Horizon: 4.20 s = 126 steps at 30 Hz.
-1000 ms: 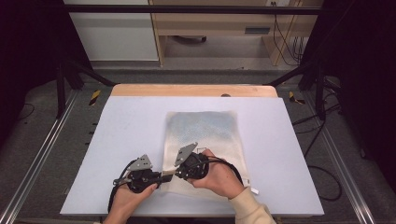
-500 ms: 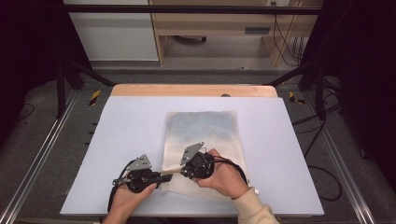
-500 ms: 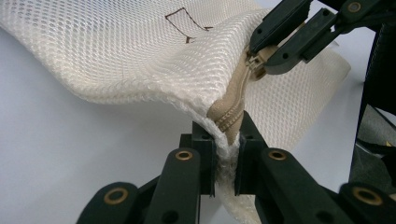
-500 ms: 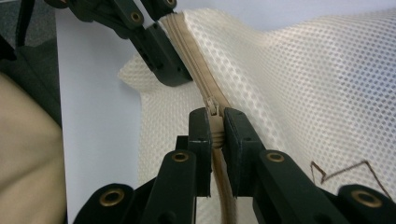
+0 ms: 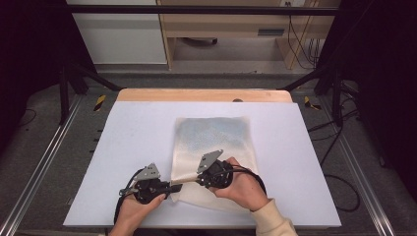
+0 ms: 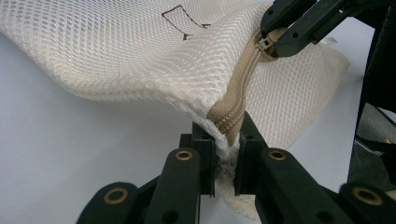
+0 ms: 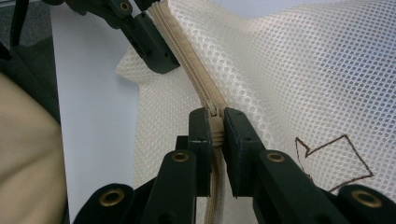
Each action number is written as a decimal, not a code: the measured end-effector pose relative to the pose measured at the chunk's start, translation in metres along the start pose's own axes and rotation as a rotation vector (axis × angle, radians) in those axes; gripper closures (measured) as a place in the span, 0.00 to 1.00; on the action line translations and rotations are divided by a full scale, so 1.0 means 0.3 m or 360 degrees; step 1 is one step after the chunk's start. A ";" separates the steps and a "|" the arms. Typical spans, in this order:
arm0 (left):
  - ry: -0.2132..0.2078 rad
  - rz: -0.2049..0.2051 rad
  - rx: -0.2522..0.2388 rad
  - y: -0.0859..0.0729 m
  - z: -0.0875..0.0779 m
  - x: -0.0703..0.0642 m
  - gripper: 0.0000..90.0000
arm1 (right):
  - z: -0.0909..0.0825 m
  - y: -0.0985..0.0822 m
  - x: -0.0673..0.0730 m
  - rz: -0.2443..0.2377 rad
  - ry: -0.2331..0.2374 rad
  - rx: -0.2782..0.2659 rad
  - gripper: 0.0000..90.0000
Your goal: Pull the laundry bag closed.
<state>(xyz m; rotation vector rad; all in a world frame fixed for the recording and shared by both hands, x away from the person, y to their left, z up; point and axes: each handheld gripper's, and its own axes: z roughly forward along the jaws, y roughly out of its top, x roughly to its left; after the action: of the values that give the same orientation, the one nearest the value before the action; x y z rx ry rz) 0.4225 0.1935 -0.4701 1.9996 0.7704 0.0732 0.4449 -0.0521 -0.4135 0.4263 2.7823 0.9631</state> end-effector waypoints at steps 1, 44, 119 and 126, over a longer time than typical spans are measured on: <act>0.0001 0.0001 0.0001 0.000 0.000 0.000 0.91 | 0.000 -0.001 0.000 -0.0002 0.0000 -0.0002 0.91; 0.0001 0.0012 0.0005 0.001 0.001 -0.002 0.91 | -0.020 -0.035 -0.014 0.0053 -0.0014 -0.0017 0.91; 0.0009 0.0047 0.0021 0.000 0.009 -0.015 0.91 | -0.098 -0.128 -0.029 0.0131 -0.0085 -0.0046 0.91; 0.0016 0.0049 0.0021 0.001 0.008 -0.016 0.91 | -0.111 -0.145 -0.028 0.0152 -0.0094 -0.0051 0.91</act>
<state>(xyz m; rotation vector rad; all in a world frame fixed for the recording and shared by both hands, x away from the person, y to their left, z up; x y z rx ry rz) 0.4197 0.1890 -0.4702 2.0248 0.7486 0.0964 0.4356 -0.1067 -0.4143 0.5775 2.7116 0.9971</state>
